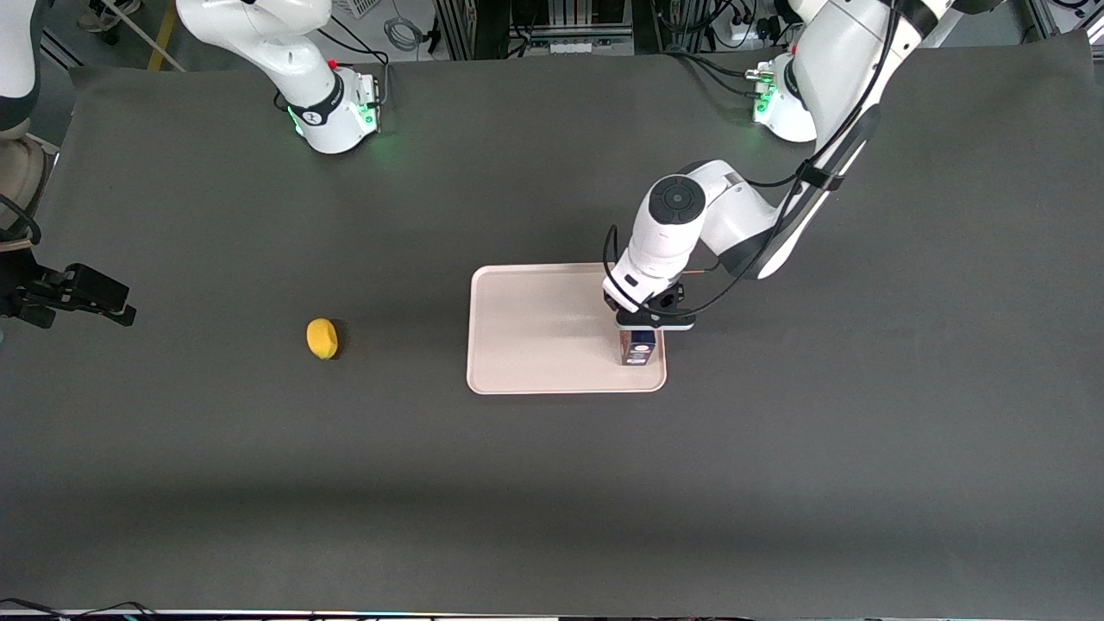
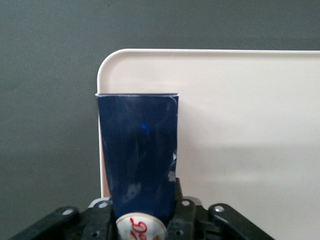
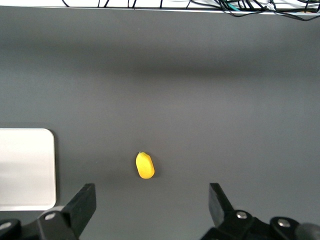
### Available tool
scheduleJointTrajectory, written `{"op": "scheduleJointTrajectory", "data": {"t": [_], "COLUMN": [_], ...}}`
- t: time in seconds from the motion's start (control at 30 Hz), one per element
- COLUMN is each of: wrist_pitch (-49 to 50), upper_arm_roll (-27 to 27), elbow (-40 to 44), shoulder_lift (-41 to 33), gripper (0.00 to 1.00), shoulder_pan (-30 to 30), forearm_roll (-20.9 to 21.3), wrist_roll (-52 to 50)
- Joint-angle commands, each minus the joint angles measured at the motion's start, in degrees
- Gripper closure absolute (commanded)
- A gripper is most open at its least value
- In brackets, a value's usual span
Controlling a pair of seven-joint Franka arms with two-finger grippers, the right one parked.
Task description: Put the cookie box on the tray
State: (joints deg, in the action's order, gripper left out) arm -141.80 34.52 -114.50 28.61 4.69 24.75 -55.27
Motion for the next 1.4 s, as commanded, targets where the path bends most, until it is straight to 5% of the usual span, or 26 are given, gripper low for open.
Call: {"op": "scheduleJointTrajectory", "data": {"t": [0.0,0.17,1.2,1.37], "wrist_pitch": [0.0,0.0,4.8,11.9], "upper_arm_roll": [-0.9,-0.9,-1.0,-1.6], "elbow": [1.4,1.4,5.3,6.5], "shoulder_lift": [0.7,0.7,-8.5,-14.0], "gripper": [0.33,0.0,0.0,0.0], "shoulder_pan": [1.2,1.2,-2.0,-5.2], "forearm_roll": [2.2,2.4,-0.8,-10.7], "wrist_roll": [-2.0,-2.0,3.0,15.8]}}
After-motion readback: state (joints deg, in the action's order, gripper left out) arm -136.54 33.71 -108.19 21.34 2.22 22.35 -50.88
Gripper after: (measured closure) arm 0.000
